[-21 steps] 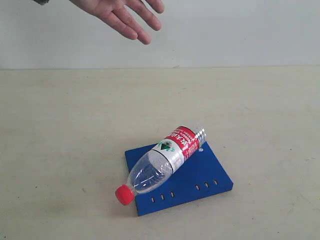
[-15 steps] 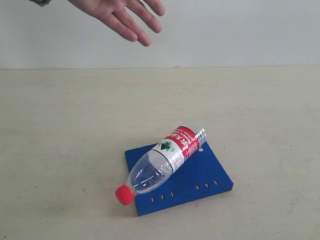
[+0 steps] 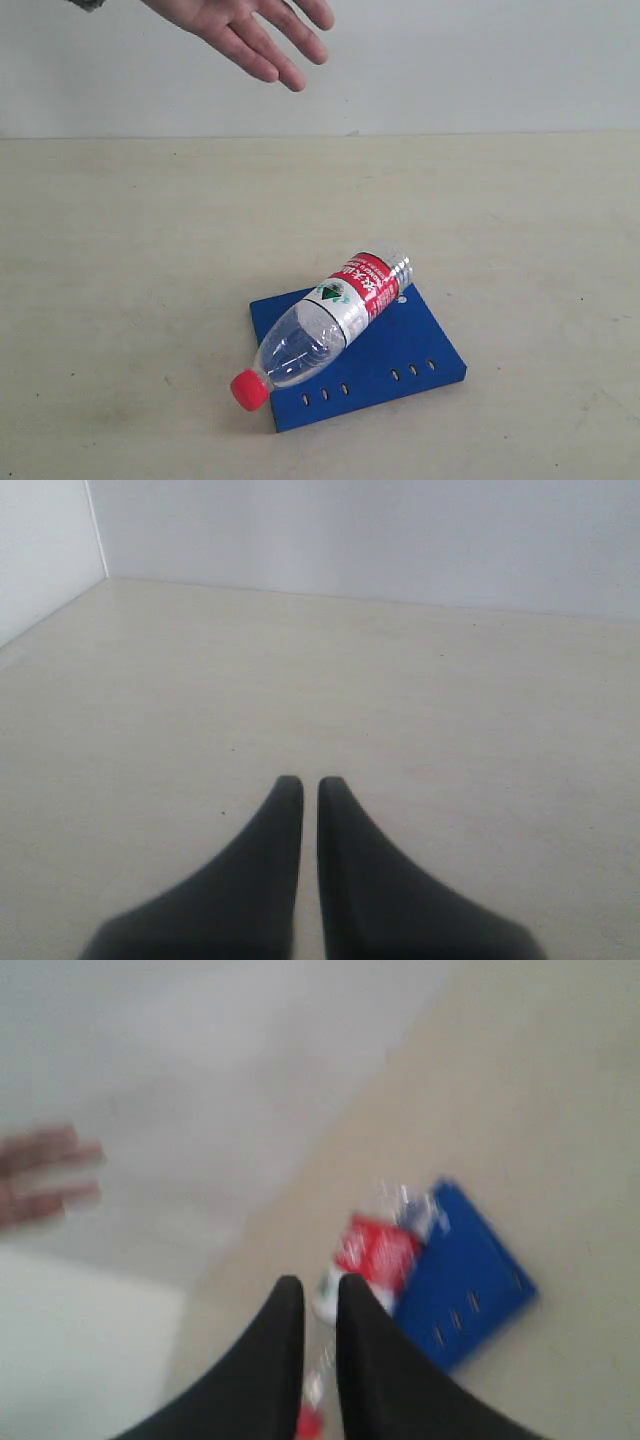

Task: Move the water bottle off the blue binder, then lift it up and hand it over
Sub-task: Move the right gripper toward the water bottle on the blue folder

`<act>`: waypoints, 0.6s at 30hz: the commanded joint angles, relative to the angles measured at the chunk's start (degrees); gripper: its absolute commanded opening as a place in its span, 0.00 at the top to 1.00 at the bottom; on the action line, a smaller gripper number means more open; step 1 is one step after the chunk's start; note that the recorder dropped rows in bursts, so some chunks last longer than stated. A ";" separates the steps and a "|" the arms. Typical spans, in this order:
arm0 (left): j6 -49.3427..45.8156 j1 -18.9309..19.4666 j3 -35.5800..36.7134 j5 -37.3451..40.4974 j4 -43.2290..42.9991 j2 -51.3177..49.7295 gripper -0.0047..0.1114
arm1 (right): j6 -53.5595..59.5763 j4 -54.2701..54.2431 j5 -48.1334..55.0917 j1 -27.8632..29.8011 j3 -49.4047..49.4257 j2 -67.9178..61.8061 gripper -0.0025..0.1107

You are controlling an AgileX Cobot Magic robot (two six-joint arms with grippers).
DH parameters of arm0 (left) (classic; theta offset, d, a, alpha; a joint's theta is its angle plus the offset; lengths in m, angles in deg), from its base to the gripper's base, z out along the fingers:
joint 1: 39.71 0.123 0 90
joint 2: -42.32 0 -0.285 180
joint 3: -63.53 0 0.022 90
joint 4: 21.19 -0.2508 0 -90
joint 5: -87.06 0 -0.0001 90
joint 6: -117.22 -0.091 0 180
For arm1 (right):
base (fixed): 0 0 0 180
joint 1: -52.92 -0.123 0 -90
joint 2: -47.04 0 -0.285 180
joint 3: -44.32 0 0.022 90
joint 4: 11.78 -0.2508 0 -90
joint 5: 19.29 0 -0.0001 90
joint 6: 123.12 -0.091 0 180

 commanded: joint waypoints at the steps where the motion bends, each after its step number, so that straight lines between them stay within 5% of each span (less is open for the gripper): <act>1: -0.22 -0.14 0.22 -0.75 -0.25 0.21 0.91 | 24.36 -12.09 10.33 -5.08 -3.02 0.14 0.71; 7: -0.22 -0.14 0.22 -0.75 -0.25 0.21 0.91 | 54.21 -18.16 -13.44 -9.32 -10.30 -7.94 0.64; 14: -0.22 -0.14 0.22 -0.90 -0.25 0.21 0.91 | 96.13 -16.98 11.23 -12.05 -18.04 -35.94 0.64; 18: -0.22 -0.14 0.22 -0.90 -0.25 0.21 0.91 | 109.97 -16.98 16.13 -12.05 -19.59 -51.53 0.57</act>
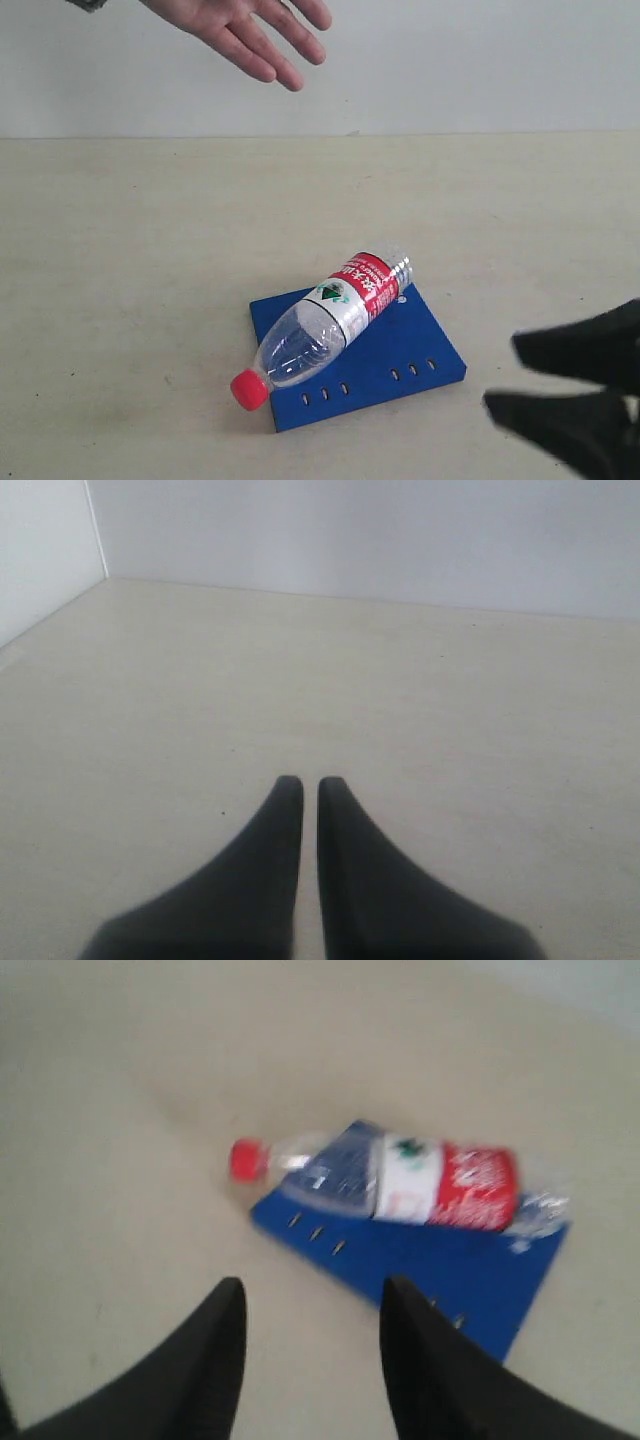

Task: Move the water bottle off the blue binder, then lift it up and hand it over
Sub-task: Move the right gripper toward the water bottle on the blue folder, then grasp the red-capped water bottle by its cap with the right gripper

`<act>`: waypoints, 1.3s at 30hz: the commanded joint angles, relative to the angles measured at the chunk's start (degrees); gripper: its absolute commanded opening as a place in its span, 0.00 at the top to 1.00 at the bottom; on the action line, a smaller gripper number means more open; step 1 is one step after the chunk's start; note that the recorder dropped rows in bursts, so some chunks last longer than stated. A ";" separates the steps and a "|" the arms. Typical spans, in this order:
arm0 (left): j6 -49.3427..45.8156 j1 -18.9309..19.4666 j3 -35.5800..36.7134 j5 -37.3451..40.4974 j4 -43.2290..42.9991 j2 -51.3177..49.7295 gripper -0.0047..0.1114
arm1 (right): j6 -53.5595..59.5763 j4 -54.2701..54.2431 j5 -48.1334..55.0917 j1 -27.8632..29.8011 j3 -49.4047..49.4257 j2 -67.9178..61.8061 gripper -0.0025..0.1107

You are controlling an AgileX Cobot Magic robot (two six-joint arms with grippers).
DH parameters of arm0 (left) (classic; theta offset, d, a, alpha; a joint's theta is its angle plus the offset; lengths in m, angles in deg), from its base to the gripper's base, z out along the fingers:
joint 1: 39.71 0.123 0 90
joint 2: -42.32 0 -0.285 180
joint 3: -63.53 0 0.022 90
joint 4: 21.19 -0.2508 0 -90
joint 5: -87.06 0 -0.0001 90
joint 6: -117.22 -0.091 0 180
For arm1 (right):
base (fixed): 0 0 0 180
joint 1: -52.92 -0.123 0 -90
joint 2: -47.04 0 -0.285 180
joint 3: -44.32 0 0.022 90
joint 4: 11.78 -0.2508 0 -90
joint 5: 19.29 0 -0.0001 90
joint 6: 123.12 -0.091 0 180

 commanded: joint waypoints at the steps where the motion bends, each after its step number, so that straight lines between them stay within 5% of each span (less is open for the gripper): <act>1: -0.22 -0.14 0.22 -0.90 -0.25 0.21 0.91 | 17.36 0.30 5.63 -0.10 -1.98 -16.15 0.55; 7: -0.22 -0.14 0.22 -0.90 -0.25 0.21 0.91 | 34.53 -0.84 4.52 -1.70 -7.05 -29.57 0.43; 13: -0.22 -0.14 0.22 -0.90 -0.25 0.21 0.91 | 48.33 -1.22 -17.71 -19.41 -15.17 -38.91 0.43; 17: -0.22 -0.14 0.22 -0.90 -0.25 0.21 0.91 | 48.78 -1.33 -25.97 -26.36 -19.41 -48.73 0.43; 39: -0.22 -0.14 0.22 -0.90 -0.25 0.21 0.91 | 50.52 2.51 -27.07 -28.01 -30.12 -63.85 0.43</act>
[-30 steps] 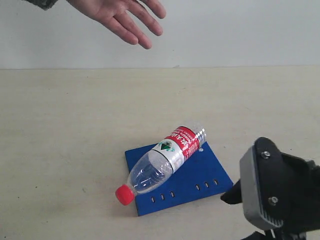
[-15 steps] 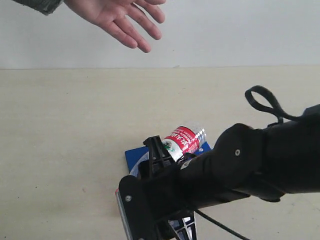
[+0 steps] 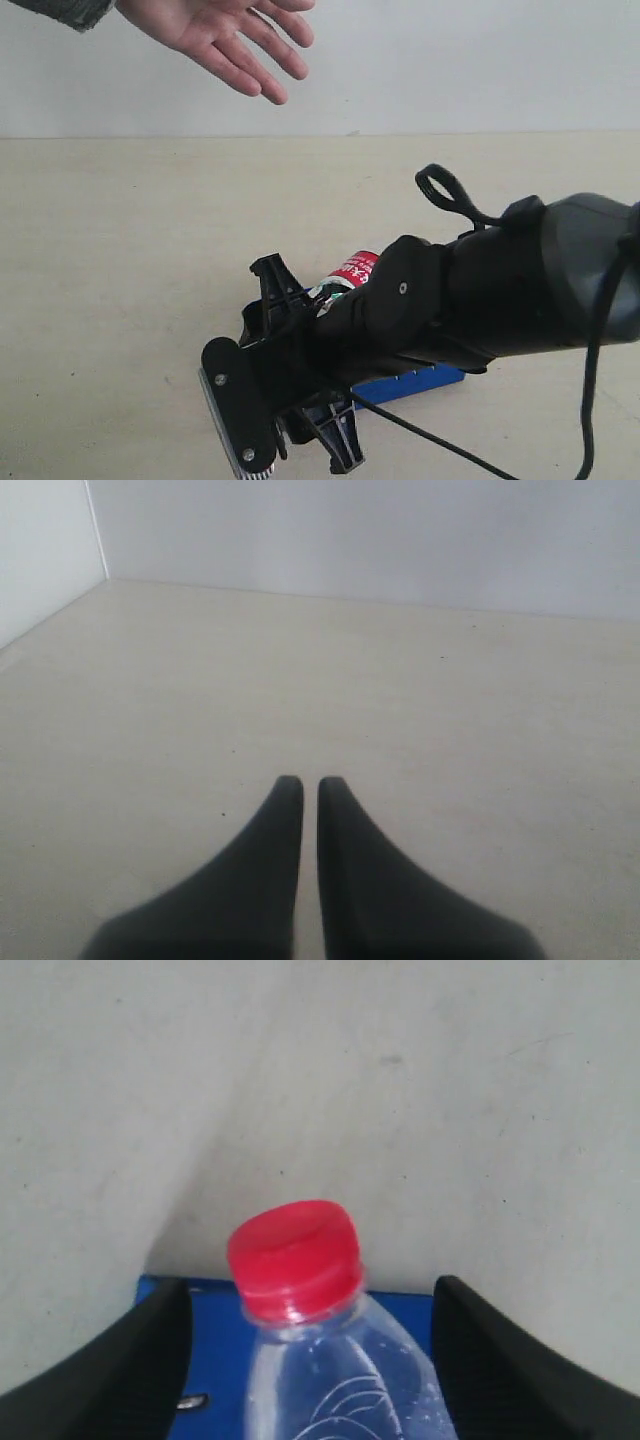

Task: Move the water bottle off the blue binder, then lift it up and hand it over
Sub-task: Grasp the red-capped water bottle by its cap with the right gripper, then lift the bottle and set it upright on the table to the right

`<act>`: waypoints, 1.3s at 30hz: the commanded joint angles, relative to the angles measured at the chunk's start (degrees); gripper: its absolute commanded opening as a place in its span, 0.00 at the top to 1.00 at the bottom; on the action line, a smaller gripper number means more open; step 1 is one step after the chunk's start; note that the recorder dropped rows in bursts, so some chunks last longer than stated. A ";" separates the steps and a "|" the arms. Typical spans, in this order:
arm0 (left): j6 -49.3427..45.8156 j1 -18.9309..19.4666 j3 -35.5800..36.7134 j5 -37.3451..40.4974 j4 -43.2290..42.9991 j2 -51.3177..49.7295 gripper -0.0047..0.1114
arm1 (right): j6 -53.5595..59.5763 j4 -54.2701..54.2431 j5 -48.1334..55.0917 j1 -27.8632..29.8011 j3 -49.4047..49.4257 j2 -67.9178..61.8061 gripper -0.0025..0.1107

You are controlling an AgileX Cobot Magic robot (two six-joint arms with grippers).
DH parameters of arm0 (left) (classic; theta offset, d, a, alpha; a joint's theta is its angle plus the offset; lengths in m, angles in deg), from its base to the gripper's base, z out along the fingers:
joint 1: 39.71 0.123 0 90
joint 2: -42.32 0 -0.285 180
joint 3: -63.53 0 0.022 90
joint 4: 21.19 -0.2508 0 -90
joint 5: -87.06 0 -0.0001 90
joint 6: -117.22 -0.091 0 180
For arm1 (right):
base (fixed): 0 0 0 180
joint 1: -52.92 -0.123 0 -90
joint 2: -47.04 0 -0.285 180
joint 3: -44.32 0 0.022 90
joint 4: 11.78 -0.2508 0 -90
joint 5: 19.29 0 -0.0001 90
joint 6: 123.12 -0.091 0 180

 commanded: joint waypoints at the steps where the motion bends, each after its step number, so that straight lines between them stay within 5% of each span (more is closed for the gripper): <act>1: -0.22 -0.14 0.22 -0.76 -0.25 0.21 0.91 | -0.14 0.04 1.41 -0.05 -0.31 -0.84 0.43; 13: -0.22 -0.14 0.22 -0.76 -0.25 0.21 0.91 | -0.01 0.04 -8.00 -0.05 -0.31 -5.19 0.46; 22: -0.22 -0.14 0.22 -0.76 -0.25 0.21 0.91 | -0.61 -1.06 -13.13 -0.05 -0.31 -4.31 0.98; 30: -0.22 -0.14 0.22 -0.76 -0.25 0.21 0.91 | -17.31 -15.16 -24.36 -0.05 -0.31 8.06 0.98; 39: -0.22 -0.14 0.22 -0.76 -0.25 0.21 0.91 | -7.41 -24.82 -42.31 -0.05 -0.31 13.37 0.98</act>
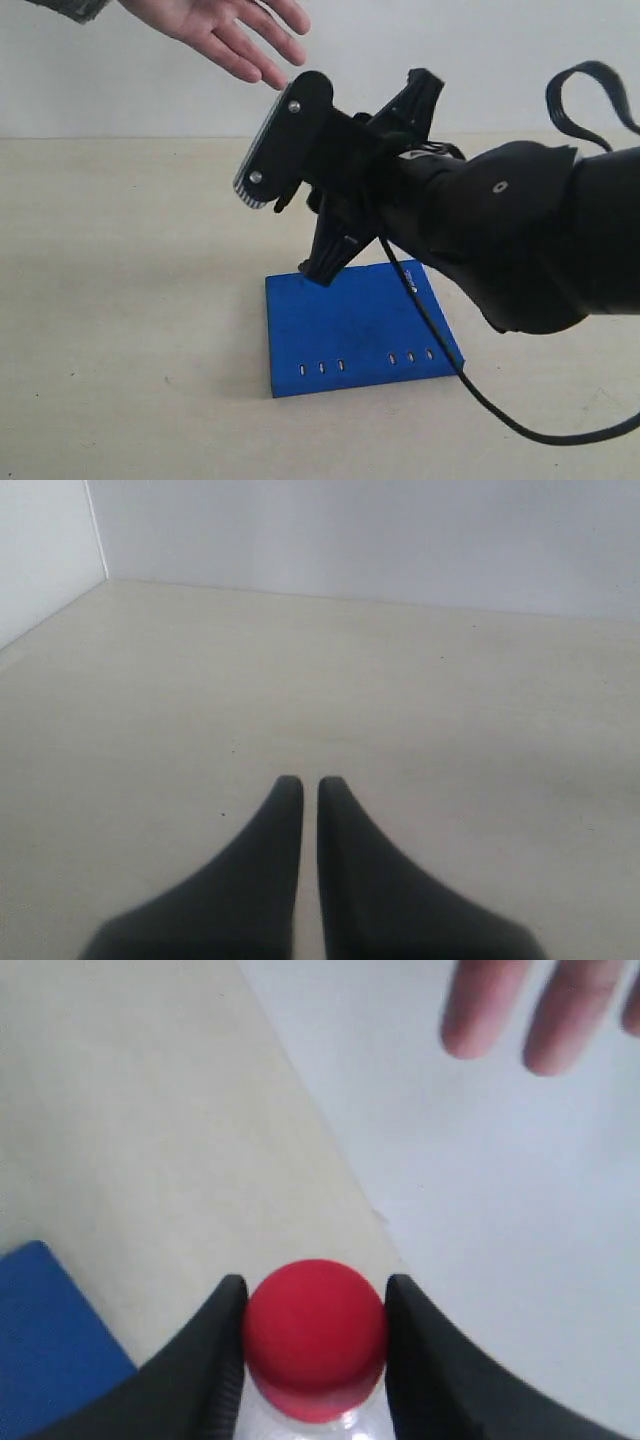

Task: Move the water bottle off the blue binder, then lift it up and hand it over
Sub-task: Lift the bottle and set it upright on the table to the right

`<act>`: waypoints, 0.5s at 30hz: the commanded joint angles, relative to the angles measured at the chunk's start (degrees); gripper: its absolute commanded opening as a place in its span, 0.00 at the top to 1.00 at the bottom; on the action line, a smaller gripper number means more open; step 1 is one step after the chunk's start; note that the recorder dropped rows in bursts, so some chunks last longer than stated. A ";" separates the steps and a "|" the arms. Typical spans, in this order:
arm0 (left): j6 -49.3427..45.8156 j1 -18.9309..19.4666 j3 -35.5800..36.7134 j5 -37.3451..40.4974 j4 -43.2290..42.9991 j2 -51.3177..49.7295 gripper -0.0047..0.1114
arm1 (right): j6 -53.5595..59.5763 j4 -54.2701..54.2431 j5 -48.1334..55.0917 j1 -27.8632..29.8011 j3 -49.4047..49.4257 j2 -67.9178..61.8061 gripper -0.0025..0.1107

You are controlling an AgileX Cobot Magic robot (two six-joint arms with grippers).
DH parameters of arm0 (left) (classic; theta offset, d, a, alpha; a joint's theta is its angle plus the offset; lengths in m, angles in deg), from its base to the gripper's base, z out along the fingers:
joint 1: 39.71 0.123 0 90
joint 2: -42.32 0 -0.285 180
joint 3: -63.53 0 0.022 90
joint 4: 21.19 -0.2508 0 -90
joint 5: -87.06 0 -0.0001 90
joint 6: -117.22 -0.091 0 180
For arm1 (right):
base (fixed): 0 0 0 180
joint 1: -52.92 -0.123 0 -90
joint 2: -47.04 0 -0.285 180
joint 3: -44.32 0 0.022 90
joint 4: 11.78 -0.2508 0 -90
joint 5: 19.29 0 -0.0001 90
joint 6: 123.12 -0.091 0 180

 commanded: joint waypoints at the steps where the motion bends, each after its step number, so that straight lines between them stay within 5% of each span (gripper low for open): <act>1: -0.22 -0.14 0.22 -0.76 -0.25 0.21 0.91 | 9.89 -4.66 -8.62 0.24 0.19 0.78 0.98; 9: -0.22 -0.14 0.22 -0.76 -0.25 0.21 0.91 | 11.62 -16.14 -17.26 10.48 0.29 0.78 0.98; 15: -0.22 -0.14 0.22 -0.76 -0.25 0.21 0.91 | -3.36 -16.13 -3.55 23.03 0.29 3.49 0.98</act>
